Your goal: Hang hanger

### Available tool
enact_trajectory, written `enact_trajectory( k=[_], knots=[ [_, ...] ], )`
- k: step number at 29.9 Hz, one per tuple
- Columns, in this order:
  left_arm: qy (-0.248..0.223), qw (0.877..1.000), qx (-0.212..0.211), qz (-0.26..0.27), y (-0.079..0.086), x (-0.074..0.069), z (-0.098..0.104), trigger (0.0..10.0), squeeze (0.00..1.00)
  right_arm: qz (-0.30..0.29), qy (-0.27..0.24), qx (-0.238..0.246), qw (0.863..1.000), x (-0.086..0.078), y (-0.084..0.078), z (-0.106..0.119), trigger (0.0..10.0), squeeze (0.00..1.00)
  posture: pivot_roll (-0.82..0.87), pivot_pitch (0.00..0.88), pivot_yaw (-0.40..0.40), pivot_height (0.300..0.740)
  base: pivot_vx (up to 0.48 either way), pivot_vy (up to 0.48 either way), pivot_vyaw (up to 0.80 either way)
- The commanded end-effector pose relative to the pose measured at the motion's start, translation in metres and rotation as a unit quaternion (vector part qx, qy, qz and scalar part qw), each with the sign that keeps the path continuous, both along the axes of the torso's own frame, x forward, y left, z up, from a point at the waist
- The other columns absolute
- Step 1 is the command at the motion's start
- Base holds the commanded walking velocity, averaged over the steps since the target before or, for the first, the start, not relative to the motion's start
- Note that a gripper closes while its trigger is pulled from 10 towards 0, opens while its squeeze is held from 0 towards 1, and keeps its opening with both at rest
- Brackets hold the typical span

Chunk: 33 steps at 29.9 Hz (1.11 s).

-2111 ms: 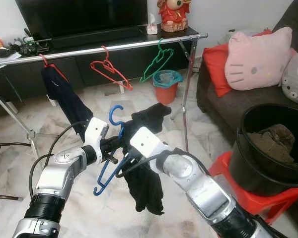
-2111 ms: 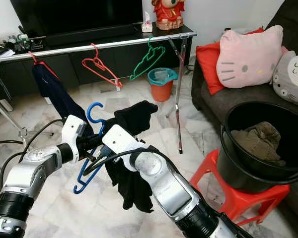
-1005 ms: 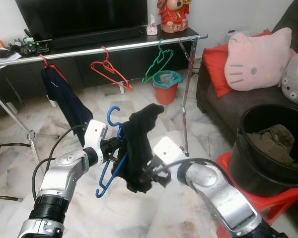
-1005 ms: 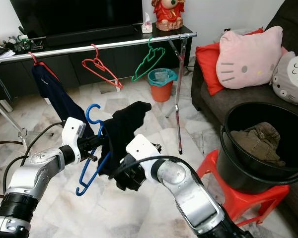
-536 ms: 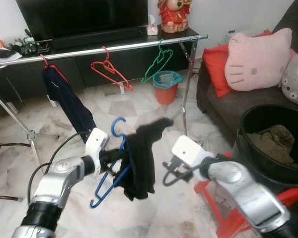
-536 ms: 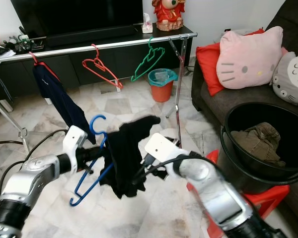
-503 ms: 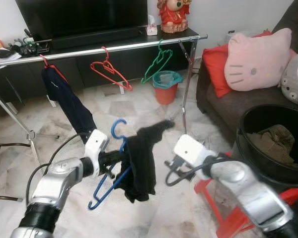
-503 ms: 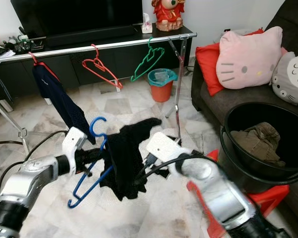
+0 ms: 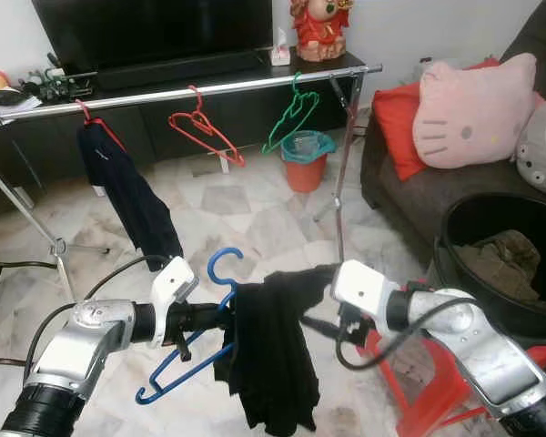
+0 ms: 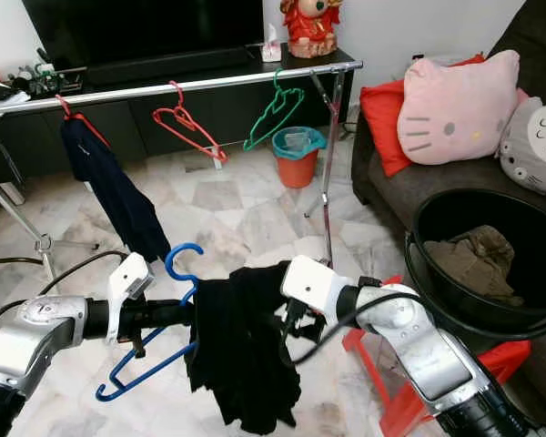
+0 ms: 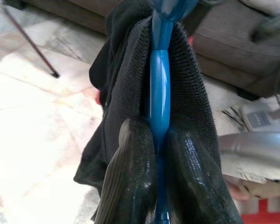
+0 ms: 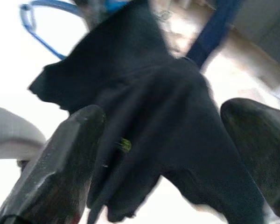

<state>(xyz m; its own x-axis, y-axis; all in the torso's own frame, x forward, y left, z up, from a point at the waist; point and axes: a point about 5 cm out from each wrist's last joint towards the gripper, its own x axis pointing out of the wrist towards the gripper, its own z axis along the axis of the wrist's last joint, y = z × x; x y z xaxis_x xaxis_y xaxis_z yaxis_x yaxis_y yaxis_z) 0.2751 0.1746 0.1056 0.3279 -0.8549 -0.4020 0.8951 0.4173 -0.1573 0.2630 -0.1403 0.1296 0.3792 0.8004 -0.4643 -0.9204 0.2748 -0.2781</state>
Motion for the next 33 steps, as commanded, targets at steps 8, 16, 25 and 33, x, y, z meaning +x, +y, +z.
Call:
enact_trajectory(
  k=[8,16,25,33],
  knots=[
    [-0.032,0.998,0.001,-0.060,-0.002,-0.002,0.020,10.0,0.00,0.039,-0.048,-0.037,0.997,0.012,-0.009,-0.001,10.0,0.00,-0.02,0.000,0.024,0.740,0.000,0.000,0.00],
    [-0.035,0.991,0.010,-0.129,-0.009,-0.008,0.031,10.0,0.00,0.089,-0.064,-0.026,0.994,0.018,-0.004,0.002,10.0,0.00,-0.02,0.000,0.020,0.740,0.000,0.000,0.00],
    [-0.046,0.984,0.028,-0.172,-0.017,-0.006,0.034,10.0,0.00,0.126,-0.055,-0.036,0.990,0.020,0.005,-0.006,10.0,0.00,-0.01,0.000,0.017,0.740,0.000,0.000,0.00],
    [-0.054,0.979,0.026,-0.196,-0.025,-0.008,0.038,10.0,0.00,0.156,-0.022,-0.038,0.987,0.014,0.011,-0.016,10.0,0.00,0.00,0.000,0.014,0.740,0.000,0.000,0.00]
  ],
)
